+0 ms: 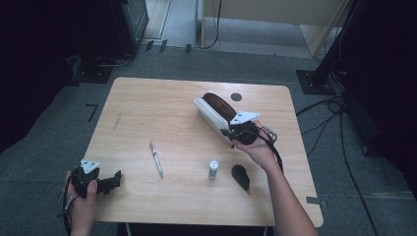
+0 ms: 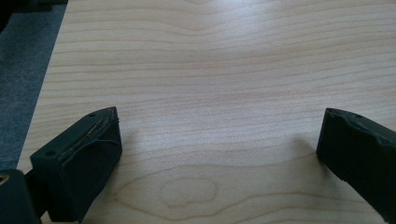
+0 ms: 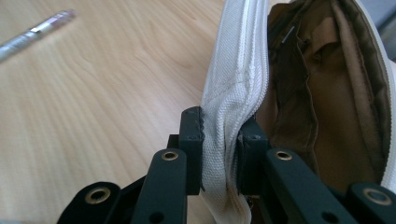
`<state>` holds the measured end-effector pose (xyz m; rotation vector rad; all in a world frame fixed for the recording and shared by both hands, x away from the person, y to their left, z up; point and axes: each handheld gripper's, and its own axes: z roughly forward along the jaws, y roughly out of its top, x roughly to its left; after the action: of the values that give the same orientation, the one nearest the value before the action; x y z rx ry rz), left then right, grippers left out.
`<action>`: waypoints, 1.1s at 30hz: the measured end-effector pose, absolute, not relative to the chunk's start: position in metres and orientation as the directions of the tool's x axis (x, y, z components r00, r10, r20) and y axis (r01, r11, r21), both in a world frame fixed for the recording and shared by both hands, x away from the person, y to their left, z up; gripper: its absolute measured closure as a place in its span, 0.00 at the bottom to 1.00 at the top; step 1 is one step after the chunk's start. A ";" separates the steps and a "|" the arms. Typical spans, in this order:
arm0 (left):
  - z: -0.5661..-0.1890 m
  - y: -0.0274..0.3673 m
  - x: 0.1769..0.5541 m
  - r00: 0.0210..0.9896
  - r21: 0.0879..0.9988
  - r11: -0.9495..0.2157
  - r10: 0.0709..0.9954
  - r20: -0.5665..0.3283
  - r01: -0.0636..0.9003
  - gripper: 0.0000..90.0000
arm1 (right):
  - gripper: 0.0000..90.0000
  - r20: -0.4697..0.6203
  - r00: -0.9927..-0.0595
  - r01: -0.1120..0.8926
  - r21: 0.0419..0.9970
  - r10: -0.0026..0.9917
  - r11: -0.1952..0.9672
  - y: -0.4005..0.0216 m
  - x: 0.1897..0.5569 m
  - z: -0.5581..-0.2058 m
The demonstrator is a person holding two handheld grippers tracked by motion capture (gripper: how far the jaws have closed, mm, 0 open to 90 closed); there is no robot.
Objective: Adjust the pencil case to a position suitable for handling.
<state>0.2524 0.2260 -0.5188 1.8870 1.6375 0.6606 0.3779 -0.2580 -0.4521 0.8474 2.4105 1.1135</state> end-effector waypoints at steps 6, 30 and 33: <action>-0.519 0.226 0.252 0.136 0.686 -0.105 0.991 0.009 0.720 0.00 | 0.86 -0.075 -0.809 0.319 0.776 0.583 0.543 -0.244 0.365 -0.448; -0.519 0.226 0.252 0.138 0.686 -0.108 0.990 0.011 0.720 0.00 | 0.59 0.045 -0.878 0.293 0.838 0.476 0.461 -0.241 0.334 -0.437; -0.519 0.226 0.252 0.138 0.685 -0.108 0.990 0.011 0.720 0.00 | 0.57 0.048 -0.865 0.298 0.850 0.499 0.434 -0.250 0.327 -0.432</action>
<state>0.2524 0.2261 -0.5188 1.8889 1.6363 0.6615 0.3265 -0.2505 -0.4317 0.6984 2.4755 1.4029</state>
